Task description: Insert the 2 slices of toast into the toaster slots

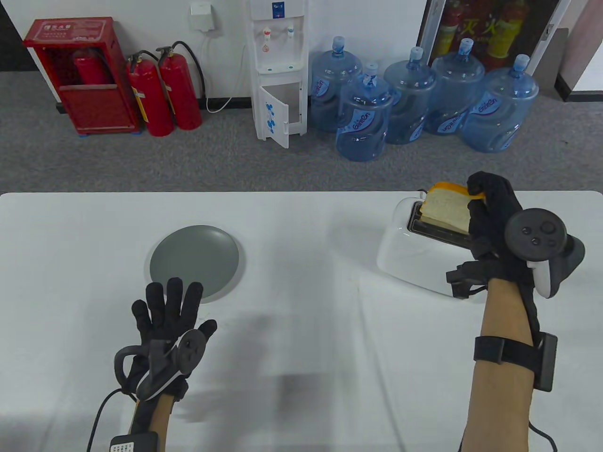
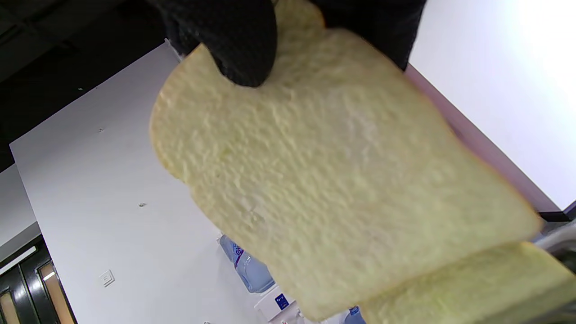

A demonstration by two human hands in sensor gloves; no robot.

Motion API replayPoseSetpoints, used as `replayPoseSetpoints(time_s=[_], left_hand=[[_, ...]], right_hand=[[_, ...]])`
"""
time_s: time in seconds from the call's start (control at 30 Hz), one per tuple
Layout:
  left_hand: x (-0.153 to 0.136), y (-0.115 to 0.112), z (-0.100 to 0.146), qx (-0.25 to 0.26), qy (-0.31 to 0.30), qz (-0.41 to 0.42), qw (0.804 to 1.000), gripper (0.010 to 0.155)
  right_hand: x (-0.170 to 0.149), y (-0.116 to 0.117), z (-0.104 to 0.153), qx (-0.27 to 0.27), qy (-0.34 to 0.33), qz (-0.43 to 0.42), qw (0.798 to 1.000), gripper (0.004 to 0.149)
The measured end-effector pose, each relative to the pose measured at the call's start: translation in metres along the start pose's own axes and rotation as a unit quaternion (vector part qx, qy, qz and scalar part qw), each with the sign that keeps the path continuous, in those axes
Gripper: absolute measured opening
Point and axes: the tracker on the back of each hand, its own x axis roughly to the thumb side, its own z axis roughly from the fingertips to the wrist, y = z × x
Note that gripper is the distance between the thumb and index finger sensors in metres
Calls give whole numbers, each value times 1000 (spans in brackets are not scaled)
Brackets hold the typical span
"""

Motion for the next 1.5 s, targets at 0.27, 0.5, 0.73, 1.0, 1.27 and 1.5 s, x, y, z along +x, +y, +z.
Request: replayPoseSetpoints(time_s=[0.27,0.5,0.73,1.0,1.27,1.5], left_hand=[[-4,-3,-2,-12,8,-5,1000,75],[-7,-5,-3,-15,16,-8,1000,75],[-6,-5,-3,-22,17,-22,999,75],[-7,-7,-4,-30,21,-22,999,74],[-7,-8,-4,-36,23,-29,999,75],[-7,-8,-5,-35,24,-30,999,75]], right_hand=[[-20,15,-3,16,2,-1,1000,47],[-33,24,-6,18,10,-16,1000,47],[-45,30,-7,23,13,-18,999,47],[-60,40,-6,37,18,-8,999,47],[-68,51,-3,42,19,-2,999,47],[-74,60,0,38,30,-8,999,47]])
